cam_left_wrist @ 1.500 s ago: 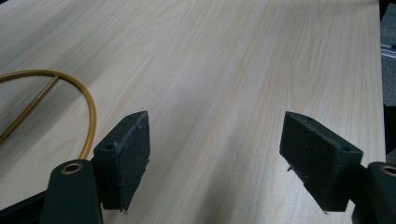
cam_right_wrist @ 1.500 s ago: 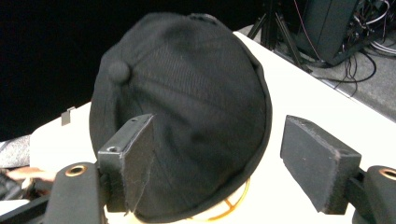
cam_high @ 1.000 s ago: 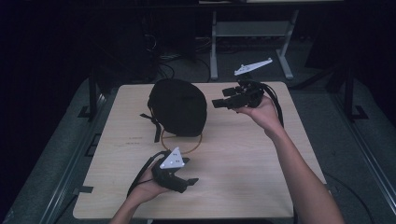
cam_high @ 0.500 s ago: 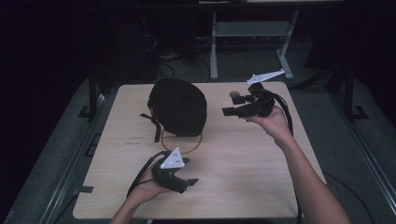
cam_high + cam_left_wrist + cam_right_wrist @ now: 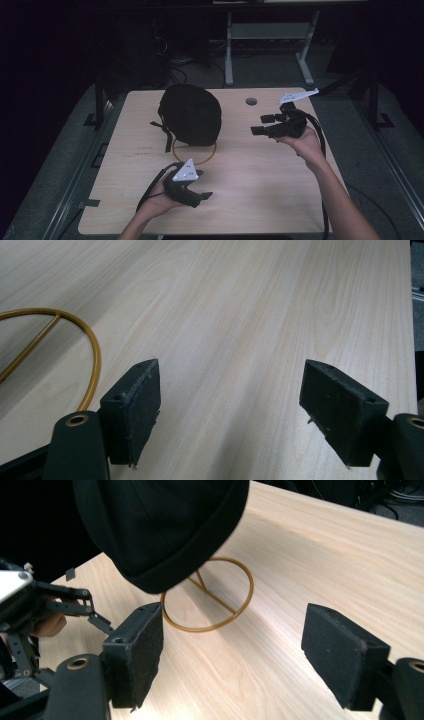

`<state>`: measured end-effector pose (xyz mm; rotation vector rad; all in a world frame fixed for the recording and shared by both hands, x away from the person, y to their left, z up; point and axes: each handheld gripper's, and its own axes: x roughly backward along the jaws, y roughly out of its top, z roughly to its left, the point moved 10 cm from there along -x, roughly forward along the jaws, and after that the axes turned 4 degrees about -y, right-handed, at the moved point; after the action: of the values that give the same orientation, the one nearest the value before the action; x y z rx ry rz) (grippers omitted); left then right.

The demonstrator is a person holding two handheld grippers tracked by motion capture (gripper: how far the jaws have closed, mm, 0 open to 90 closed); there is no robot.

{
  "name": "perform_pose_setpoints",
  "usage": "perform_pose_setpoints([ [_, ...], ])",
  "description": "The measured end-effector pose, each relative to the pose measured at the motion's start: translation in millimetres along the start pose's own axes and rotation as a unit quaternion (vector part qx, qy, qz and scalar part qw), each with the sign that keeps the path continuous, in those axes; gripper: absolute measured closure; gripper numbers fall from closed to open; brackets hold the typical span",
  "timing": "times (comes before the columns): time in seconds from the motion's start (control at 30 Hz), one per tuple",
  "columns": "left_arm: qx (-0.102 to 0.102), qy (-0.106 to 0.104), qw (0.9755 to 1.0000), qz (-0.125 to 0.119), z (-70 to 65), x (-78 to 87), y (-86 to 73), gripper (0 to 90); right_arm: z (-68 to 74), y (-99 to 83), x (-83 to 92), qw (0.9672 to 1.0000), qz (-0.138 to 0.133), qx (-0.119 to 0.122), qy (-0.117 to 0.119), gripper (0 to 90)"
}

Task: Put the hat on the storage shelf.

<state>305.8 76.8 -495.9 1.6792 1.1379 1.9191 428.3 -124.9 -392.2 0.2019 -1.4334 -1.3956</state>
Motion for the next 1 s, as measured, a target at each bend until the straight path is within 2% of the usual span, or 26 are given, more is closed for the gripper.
perform_pose_setpoints([
  [0.63,0.012,0.0,0.9999,0.003,1.1,-0.8,-2.6,24.1,-18.7,-53.2,13.1,0.9991,0.014,-0.038,-0.014,19.7],
  [0.8,0.013,0.001,0.9999,0.001,1.5,-1.5,-2.6,23.8,-21.2,-66.1,14.5,0.9986,0.024,-0.044,-0.016,18.0],
  [0.87,0.013,0.001,0.9999,0.002,1.7,-1.7,-2.8,23.6,-22.8,-71.5,16.0,0.9986,0.021,-0.043,-0.024,18.2],
  [1.0,0.015,0.001,0.9999,0.004,1.6,-2.5,-3.2,23.5,-23.7,-82.6,19.9,0.9984,0.024,-0.047,-0.023,18.1],
])
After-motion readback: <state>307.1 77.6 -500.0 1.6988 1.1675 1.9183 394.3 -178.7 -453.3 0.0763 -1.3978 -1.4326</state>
